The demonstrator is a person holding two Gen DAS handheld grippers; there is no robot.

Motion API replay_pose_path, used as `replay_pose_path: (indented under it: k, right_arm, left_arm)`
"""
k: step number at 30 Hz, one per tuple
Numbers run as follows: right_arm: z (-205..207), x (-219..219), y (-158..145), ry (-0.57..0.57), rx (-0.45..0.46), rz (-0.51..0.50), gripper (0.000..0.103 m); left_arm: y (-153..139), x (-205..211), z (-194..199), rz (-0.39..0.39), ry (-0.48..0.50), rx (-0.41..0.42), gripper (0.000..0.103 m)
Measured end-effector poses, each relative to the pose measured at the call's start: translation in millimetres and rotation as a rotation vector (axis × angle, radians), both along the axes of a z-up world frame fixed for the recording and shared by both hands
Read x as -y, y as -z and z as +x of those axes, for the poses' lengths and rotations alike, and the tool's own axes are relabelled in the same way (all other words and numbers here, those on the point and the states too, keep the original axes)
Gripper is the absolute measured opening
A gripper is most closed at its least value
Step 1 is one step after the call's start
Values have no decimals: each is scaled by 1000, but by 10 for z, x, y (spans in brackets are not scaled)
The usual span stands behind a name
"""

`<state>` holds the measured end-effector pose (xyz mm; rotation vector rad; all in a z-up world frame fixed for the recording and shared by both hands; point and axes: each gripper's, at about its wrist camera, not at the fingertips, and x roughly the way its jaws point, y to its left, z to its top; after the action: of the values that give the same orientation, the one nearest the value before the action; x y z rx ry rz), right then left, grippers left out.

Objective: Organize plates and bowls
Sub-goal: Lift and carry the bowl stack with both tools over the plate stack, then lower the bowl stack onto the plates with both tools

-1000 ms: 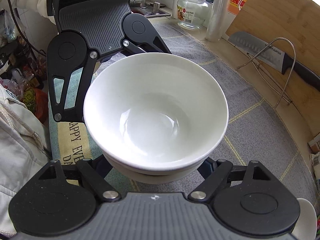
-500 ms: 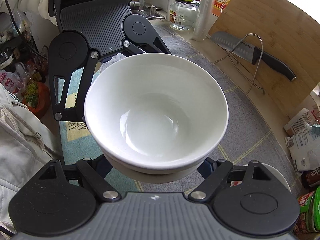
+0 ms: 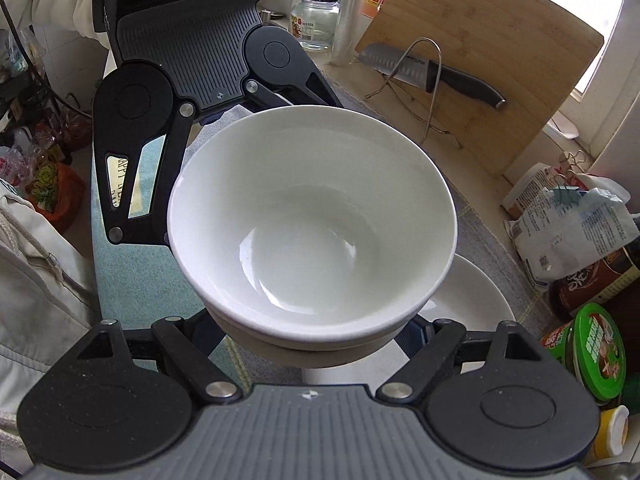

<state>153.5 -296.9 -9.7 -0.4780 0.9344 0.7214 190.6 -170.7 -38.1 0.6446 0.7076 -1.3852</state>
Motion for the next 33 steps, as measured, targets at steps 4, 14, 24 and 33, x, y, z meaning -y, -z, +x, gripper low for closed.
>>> replay_pose_path:
  k: [4, 14, 24, 33]
  right_arm:
    - [41, 162, 32, 22, 13, -12, 89]
    - [196, 489, 253, 57, -2, -38, 89]
    - [261, 692, 372, 89, -20, -25, 89]
    - [300, 703, 419, 98, -20, -21, 89]
  left_arm:
    - [42, 186, 76, 1, 16, 18, 81]
    - [261, 532, 268, 14, 25, 14, 81]
    - [364, 690, 388, 23, 8, 2, 81]
    - [402, 737, 456, 27, -6, -15, 81]
